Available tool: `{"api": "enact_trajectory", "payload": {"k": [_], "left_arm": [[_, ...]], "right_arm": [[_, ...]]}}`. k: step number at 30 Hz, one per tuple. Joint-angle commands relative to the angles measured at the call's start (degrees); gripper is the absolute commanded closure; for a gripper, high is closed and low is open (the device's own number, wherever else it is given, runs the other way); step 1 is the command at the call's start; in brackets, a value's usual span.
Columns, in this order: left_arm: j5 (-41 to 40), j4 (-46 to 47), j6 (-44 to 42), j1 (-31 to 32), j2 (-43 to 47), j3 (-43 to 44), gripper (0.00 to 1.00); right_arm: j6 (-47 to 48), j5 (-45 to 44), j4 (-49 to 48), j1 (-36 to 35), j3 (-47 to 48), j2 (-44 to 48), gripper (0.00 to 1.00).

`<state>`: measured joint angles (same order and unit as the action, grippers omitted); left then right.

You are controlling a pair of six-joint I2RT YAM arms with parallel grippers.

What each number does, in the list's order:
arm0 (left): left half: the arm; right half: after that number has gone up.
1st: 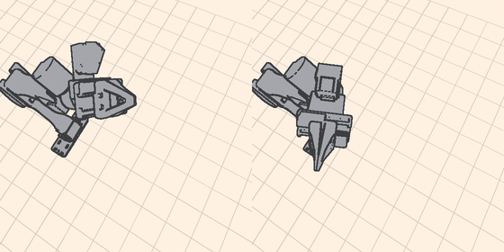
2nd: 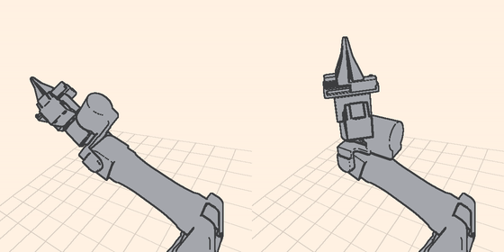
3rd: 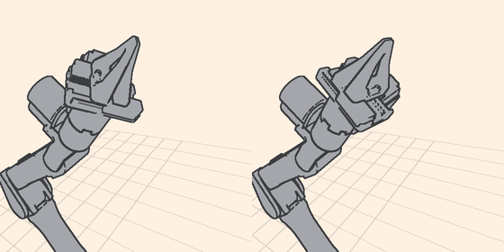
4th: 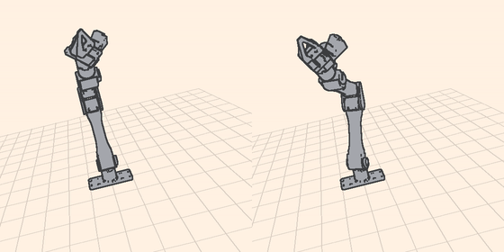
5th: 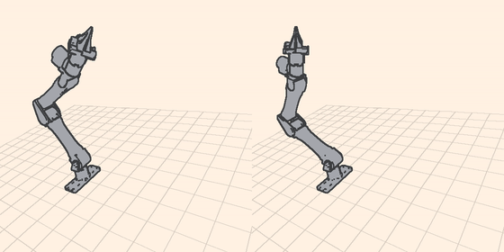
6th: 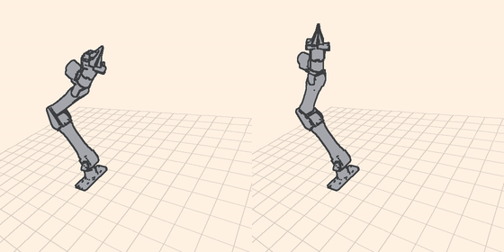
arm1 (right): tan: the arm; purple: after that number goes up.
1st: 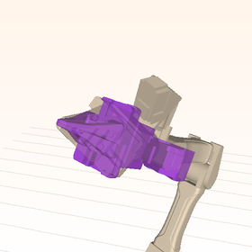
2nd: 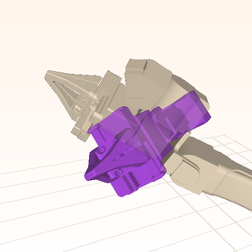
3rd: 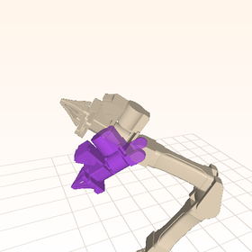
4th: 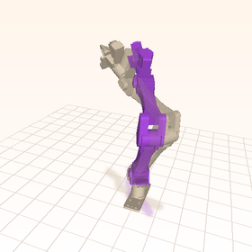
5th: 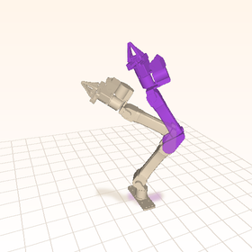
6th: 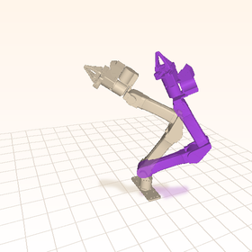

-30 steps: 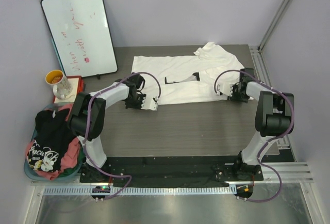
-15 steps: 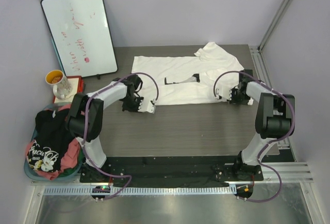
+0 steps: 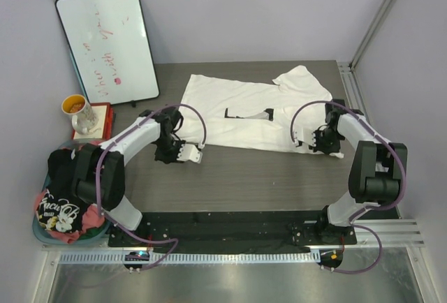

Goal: Fold and stack the t-shirts
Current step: Fold the flattened tshirt in 1/3 of the way

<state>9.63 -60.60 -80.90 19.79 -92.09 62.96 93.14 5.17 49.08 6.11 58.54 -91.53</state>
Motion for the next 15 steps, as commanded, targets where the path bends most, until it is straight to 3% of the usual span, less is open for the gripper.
{"api": "enact_trajectory", "payload": {"k": [1, 5, 7, 9, 11, 15], "left_arm": [[0.57, 10.04, 4.69, -0.28, 0.25, -1.0, 0.67], [-2.05, 22.66, 8.21, -0.28, -1.95, -1.08, 0.52], [-3.47, 27.18, 7.96, -0.28, -2.04, -3.18, 0.52], [-4.88, 33.76, 6.73, -0.37, -2.12, -4.86, 0.45], [-4.88, 35.02, 5.85, -0.37, -2.91, -5.65, 0.39], [-4.97, 35.81, 5.67, -0.37, -5.99, -4.08, 0.37]], "right_arm": [[0.03, -0.07, 0.76, -0.22, 0.25, -0.84, 0.99], [-1.3, -0.42, -0.56, -0.22, 1.66, -2.69, 0.99], [-1.3, -0.51, -1.18, -0.22, 1.66, -2.96, 0.99], [-1.56, -0.6, -1.79, -0.22, 1.49, -3.13, 0.99], [-1.82, -0.6, -2.14, -0.22, 1.49, -3.39, 0.99], [-2.44, -0.42, -2.94, -0.22, 1.31, -3.57, 0.99]]}}
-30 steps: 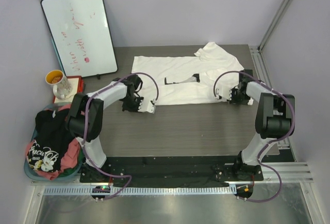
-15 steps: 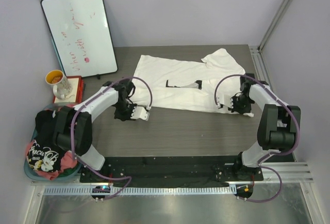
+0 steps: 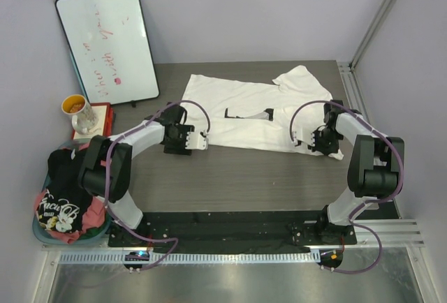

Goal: Fold and stack the t-shirts
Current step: Fold the flattened tshirt in 1/3 of the way

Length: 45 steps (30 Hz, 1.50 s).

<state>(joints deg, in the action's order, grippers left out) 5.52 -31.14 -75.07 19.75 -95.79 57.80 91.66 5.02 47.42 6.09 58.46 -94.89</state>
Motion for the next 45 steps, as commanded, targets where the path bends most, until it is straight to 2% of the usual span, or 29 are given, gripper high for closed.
{"api": "enact_trajectory", "payload": {"k": [1, 9, 12, 13, 14, 16, 17, 23, 28, 37, 45], "left_arm": [[-1.03, 6.87, -0.17, -0.32, -3.69, 1.35, 0.37], [-3.49, 10.48, -1.04, -0.32, -10.82, 5.39, 0.34], [-3.32, 10.22, -2.27, -0.32, -12.14, 5.92, 0.4], [-3.06, 9.7, -2.8, -0.32, -12.23, 6.01, 0.45], [-2.88, 8.82, -3.85, -0.32, -12.23, 6.09, 0.63], [-2.1, 5.4, -4.38, -0.32, -12.14, 6.88, 0.91], [-1.92, 3.82, -4.73, -0.32, -12.14, 7.32, 1.0], [2.56, -13.57, -6.05, -1.2, -8.98, 10.84, 1.0], [4.24, -27.19, -8.16, -1.82, -3.19, 9.35, 1.0], [6.87, -36.27, -7.64, -1.64, 2.09, 3.81, 1.0], [10.65, -42.6, -7.99, 1.07, 4.47, 1.7, 1.0]], "right_arm": [[-1.13, -0.27, -1.45, -0.2, 1.4, -0.38, 0.99], [-1.66, -0.01, -1.89, -0.2, 0.87, -0.29, 0.99], [-1.75, -0.18, -1.89, -0.2, 1.13, -0.38, 0.99], [-1.92, -0.36, -1.89, -0.29, 1.13, -0.29, 0.99], [-1.83, -0.36, -1.89, -0.29, 1.22, -0.29, 0.99], [-1.83, -0.44, -1.89, -0.2, 1.22, -0.29, 0.99], [-1.83, -0.53, -1.89, -0.2, 1.31, -0.29, 0.99], [-1.75, -0.62, -0.93, -0.2, 1.4, 0.23, 0.99], [-0.43, -0.8, 3.72, -0.2, 0.87, 1.37, 0.99], [2.29, -0.62, 12.16, -0.2, -1.59, 4.62, 0.99], [8.53, -0.01, 19.63, -0.99, -6.95, 13.85, 0.99]]}}
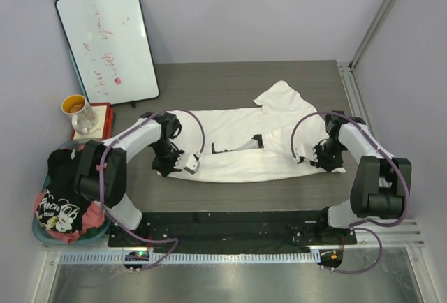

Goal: Fold and stack the t-shirts
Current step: Fold the flattened tshirt in 1/3 of the way

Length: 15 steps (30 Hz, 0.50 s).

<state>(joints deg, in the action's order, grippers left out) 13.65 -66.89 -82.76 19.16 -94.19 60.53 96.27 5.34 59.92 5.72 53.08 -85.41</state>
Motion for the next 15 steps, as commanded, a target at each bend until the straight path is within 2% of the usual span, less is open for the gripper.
{"api": "enact_trajectory", "payload": {"k": [1, 3, 4, 5, 6, 7, 8, 9, 11, 13, 15], "left_arm": [[2.78, -6.85, -0.21, 1.93, 3.22, -1.55, 1.0], [3.57, -6.93, 0.23, 2.37, 4.27, -1.91, 0.98], [3.84, -7.2, 0.49, 2.46, 4.63, -1.82, 0.83], [4.1, -7.29, 0.93, 2.46, 4.89, -1.73, 0.65], [4.19, -7.46, 1.89, 2.46, 5.07, -1.47, 0.42], [4.28, -8.33, 2.16, 2.46, 5.59, -0.77, 0.38], [4.11, -8.95, 2.51, 2.46, 5.77, -0.33, 0.28], [3.93, -9.83, 2.52, 2.46, 6.04, 0.19, 0.17], [2.7, -11.94, 2.78, 2.29, 7.0, 2.39, 0.16], [1.3, -12.12, 3.13, 0.89, 7.79, 5.71, 0.16], [-0.9, -6.44, 5.05, -1.74, 7.89, 8.1, 0.14]], "right_arm": [[3.93, -0.33, 7.49, -0.7, -1.84, 4.81, 0.99], [4.1, -0.42, 7.75, -0.88, -2.71, 5.77, 0.99], [4.1, -0.51, 7.75, -0.97, -2.89, 5.86, 0.98], [4.02, -0.68, 7.84, -0.97, -2.89, 5.86, 0.81], [3.84, -0.51, 7.76, -0.97, -2.46, 5.86, 0.69], [3.23, -0.42, 7.93, -0.97, -2.28, 5.86, 0.56], [3.14, -0.34, 8.02, -0.97, -1.93, 5.86, 0.4], [3.05, -0.25, 8.71, -0.97, -0.88, 5.78, 0.35], [2.7, 0.19, 9.68, -0.97, 0.88, 5.6, 0.29], [1.04, 2.29, 10.3, -0.97, 5.09, 4.99, 0.28], [-3.61, 5.36, 8.21, -0.97, 10.6, 1.84, 0.28]]}}
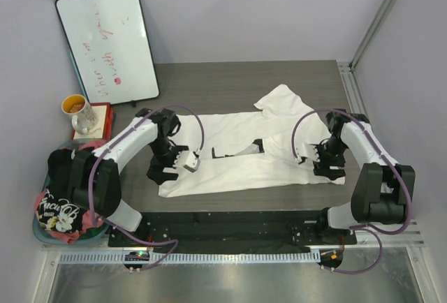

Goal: Fold and stack the t-shirts
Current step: Fold the flattened tshirt in 1/3 of the way, then grap the side of the flattened tshirt furthest away from the robot with both arms

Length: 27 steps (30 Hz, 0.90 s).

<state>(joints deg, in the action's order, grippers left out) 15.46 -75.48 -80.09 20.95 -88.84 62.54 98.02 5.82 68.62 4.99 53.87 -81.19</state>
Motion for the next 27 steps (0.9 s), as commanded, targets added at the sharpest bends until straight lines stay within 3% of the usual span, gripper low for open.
{"api": "enact_trajectory", "payload": {"k": [1, 3, 9, 15, 20, 27], "left_arm": [[-3.42, 4.88, 5.01, -4.59, 2.18, 8.62, 0.12], [-5.17, 12.79, 8.18, -7.22, -0.89, 11.18, 0.1], [-10.44, 26.49, 13.73, -12.41, -12.04, 20.24, 0.11], [-11.07, 29.42, 12.69, -14.45, -20.3, 28.58, 0.11], [-7.91, 29.34, 11.81, -14.45, -24.62, 33.87, 0.1], [-3.6, 25.12, 13.82, -13.57, -30.95, 41.25, 0.09]], "right_arm": [[-7.9, 6.03, -1.72, -0.34, 11.86, -4.22, 0.28], [-17.99, 8.31, -6.62, -0.16, 19.21, -10.63, 0.3], [-36.2, 15.26, -10.52, 0.98, 43.63, -31.0, 0.31], [-48.78, 19.92, -14.38, 2.12, 65.71, -46.06, 0.31], [-58.8, 22.03, -22.1, 2.12, 73.04, -53.89, 0.31], [-69.97, 25.02, -30.64, 1.33, 72.79, -57.5, 0.31]]}}
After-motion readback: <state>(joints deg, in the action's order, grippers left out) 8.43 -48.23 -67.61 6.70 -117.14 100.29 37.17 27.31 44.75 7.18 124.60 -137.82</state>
